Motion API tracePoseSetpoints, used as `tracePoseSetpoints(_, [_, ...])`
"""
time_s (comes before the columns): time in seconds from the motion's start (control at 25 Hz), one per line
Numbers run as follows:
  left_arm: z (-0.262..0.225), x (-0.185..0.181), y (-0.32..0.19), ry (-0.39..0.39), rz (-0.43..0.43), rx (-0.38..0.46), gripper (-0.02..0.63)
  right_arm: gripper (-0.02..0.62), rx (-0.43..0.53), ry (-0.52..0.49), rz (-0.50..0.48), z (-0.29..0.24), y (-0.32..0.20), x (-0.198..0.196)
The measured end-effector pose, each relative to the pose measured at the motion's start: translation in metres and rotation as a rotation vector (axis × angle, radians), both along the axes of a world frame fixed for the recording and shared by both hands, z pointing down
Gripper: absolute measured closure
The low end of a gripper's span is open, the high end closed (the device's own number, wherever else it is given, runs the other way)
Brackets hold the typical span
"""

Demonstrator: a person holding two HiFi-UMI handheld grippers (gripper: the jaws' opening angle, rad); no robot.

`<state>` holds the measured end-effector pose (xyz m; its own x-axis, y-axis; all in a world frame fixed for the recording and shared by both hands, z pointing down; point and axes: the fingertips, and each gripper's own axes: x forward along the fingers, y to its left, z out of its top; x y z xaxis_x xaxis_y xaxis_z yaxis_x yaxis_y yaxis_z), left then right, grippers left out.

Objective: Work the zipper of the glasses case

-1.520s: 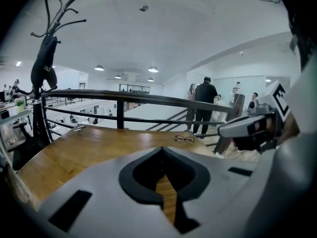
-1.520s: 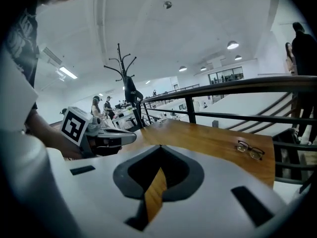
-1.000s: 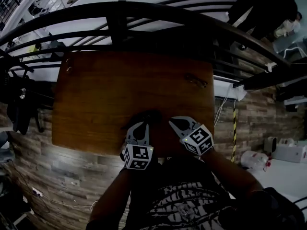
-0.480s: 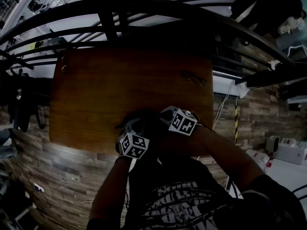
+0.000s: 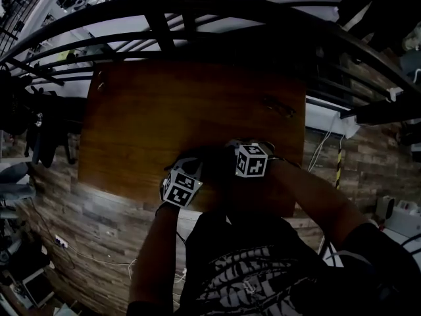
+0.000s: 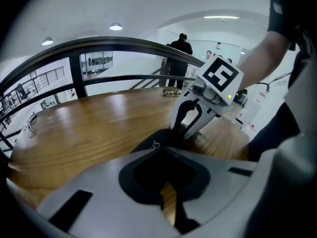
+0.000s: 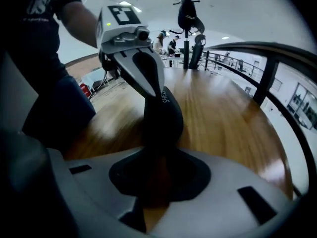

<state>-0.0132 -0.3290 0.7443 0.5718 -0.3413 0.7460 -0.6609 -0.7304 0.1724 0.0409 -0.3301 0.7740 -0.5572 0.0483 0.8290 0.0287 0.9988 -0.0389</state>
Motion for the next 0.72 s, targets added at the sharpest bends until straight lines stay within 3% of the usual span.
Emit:
tracePoseSetpoints(0.2, [0.002,0.000,0.000,0.012,0.023,-0.026,0.600,0.586,0.024,0.014,-0.102,0.002,-0.003,0.005])
tracePoseSetpoints(0.44, [0.000,0.000,0.001,-0.003,0.025,0.014,0.600,0.597,0.171,0.052,-0.165,0.006,-0.036,-0.010])
tracePoseSetpoints(0.56, [-0.002,0.006,0.002,0.007,0.042,0.054,0.599,0.598,0.227,0.047,-0.131,0.007,-0.062,-0.020])
tracePoseSetpoints(0.72, [-0.010,0.008,0.007,0.039,0.054,0.103,0.598,0.598,0.082,0.011,-0.124,0.001,-0.059,-0.029])
